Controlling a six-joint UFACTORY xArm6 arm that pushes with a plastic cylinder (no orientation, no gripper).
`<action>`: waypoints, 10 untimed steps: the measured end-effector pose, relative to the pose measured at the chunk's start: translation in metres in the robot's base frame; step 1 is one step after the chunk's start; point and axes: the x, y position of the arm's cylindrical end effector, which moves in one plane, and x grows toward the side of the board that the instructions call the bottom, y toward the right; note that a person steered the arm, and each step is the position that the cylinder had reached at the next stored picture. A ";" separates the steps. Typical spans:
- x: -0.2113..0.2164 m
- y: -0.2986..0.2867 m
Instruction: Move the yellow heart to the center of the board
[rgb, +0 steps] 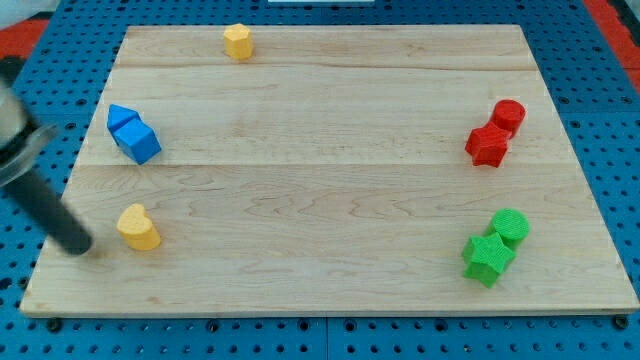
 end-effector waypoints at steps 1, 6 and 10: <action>-0.057 0.090; -0.014 0.074; -0.030 0.190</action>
